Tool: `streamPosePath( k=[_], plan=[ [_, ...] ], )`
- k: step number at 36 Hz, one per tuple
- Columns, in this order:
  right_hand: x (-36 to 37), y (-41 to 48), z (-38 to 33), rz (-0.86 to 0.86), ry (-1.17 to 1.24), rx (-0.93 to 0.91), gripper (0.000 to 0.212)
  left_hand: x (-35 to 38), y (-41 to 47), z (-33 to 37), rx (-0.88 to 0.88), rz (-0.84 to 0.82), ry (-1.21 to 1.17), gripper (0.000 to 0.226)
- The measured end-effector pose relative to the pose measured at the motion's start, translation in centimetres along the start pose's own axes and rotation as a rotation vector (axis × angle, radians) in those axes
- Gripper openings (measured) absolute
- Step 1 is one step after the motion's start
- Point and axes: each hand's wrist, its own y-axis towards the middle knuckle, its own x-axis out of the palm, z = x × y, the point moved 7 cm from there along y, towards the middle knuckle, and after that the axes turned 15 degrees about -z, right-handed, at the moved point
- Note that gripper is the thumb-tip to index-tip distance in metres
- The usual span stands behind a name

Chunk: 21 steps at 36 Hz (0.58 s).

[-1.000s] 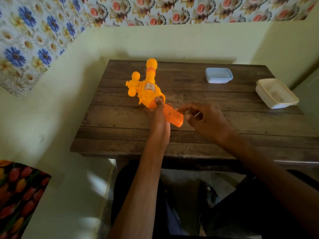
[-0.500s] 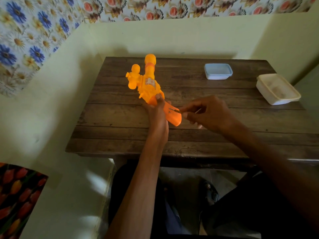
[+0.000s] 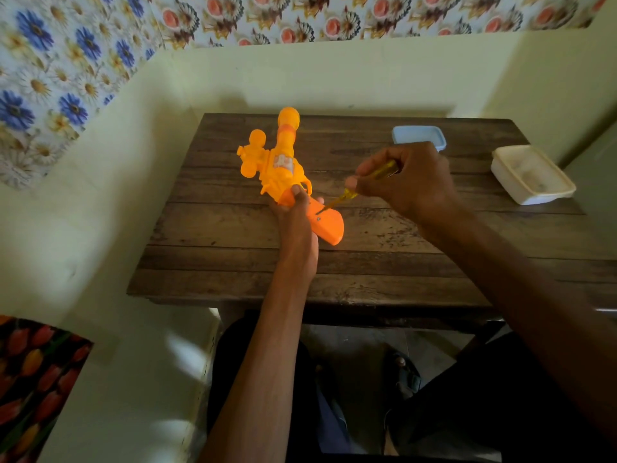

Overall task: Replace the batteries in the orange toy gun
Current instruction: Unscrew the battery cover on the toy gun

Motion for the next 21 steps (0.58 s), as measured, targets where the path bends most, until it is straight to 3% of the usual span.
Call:
streamPosePath(
  k=[9, 14, 21],
  plan=[
    [1.3, 0.3, -2.3, 0.06, -0.215, -0.159, 0.014, 0.1, -0.2, 0.3, -0.008, -0.009, -0.044, 0.032],
    [1.7, 0.4, -2.7, 0.061, -0.281, -0.172, 0.014, 0.2, -0.3, 0.4, 0.026, -0.052, -0.076, 0.045],
    [1.8, 0.4, -2.9, 0.062, -0.285, -0.188, 0.013, 0.1, -0.1, 0.2, 0.014, -0.036, -0.083, 0.046]
  ],
)
